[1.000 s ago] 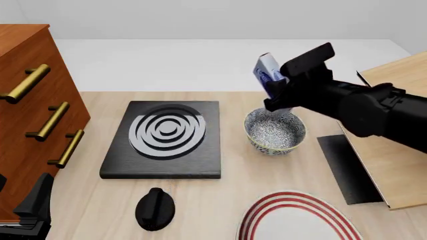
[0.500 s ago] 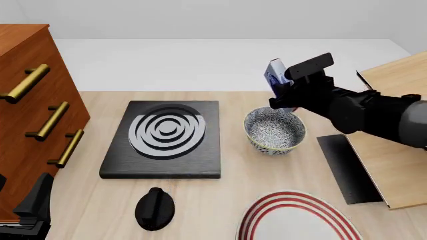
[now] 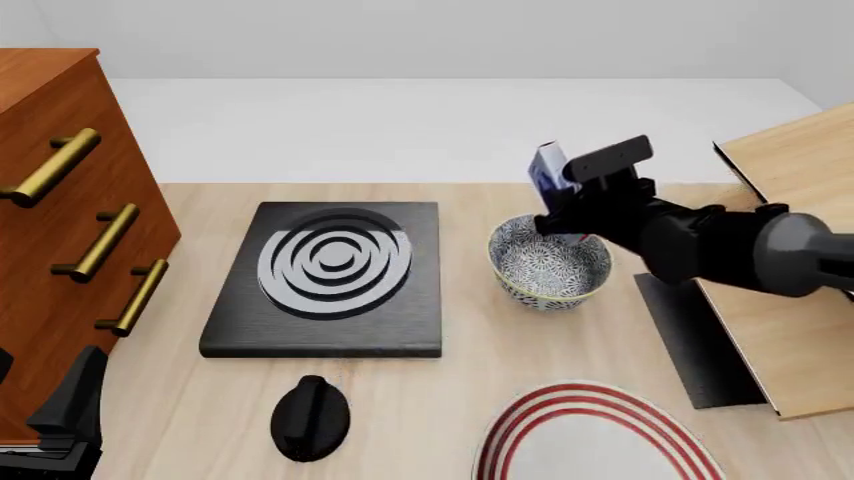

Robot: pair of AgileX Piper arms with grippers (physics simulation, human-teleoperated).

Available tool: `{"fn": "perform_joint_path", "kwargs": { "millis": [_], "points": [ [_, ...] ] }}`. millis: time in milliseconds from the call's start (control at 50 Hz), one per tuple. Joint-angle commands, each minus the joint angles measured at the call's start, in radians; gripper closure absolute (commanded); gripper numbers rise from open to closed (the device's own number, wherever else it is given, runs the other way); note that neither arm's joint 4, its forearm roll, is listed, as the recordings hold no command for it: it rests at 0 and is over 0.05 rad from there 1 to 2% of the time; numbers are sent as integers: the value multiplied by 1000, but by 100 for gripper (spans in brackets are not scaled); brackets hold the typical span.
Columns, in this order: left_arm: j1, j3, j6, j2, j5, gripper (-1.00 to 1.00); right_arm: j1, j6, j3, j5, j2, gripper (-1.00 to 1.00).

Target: Pick up the cream cheese and put it in the bowl.

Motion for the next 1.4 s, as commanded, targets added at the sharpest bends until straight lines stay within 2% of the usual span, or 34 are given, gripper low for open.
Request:
{"fn": "perform_joint_path", "kwargs": {
  "millis": [20,880,1400],
  "points": [
    [0,0,0,0,0,-100,-1,18,2,-37,38,100],
    [0,0,0,0,0,-100,14,37,8,-96,128,100],
    [0,0,0,0,0,-100,8,45,-3,-97,177,100]
  ]
}}
